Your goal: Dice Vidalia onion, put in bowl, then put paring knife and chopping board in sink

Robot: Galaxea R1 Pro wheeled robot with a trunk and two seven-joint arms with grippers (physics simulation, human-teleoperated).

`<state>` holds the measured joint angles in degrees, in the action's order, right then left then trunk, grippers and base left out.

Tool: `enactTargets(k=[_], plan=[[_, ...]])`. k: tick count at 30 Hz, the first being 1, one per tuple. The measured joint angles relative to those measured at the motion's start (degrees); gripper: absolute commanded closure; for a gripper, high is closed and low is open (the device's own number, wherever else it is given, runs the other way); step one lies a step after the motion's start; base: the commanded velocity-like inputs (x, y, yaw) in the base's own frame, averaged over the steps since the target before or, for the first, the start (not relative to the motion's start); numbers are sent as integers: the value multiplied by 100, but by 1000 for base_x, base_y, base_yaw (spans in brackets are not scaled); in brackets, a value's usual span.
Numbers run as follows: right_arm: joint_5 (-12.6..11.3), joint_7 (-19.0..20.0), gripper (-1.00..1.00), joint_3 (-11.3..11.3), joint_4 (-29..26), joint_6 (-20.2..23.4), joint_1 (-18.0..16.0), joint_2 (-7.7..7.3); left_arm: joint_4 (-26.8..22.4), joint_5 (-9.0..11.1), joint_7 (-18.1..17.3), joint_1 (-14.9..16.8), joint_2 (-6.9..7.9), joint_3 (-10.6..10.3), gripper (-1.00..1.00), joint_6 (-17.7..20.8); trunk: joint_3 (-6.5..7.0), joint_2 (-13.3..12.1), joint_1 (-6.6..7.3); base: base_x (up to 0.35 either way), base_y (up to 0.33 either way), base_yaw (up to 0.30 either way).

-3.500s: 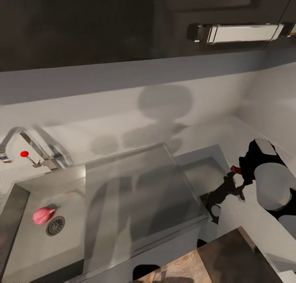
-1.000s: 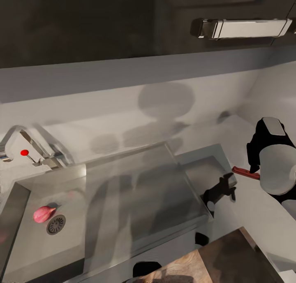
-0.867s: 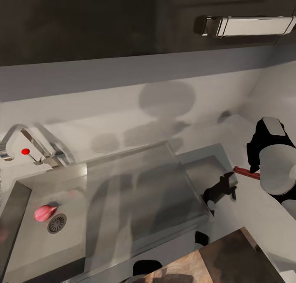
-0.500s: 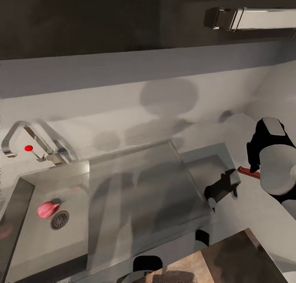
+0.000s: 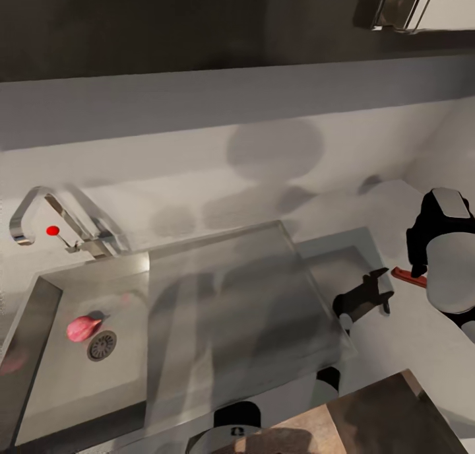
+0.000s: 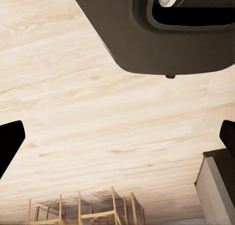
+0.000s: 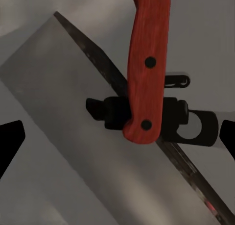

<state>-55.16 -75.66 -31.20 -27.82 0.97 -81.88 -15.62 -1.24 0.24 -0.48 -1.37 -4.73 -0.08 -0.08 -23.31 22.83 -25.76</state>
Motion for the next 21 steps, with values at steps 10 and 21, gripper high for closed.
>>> enactTargets(k=[10, 21], plan=[[-1, -2, -100, 0, -3, -2, 0, -32, -5, 0, 0, 0, 7, 0, -100, 0, -41, 0, 0, 0, 0, 27], [1, -3, -100, -1, -4, -2, 0, -29, -3, 0, 0, 1, 7, -1, -100, 0, -43, 1, 0, 0, -101, 1]])
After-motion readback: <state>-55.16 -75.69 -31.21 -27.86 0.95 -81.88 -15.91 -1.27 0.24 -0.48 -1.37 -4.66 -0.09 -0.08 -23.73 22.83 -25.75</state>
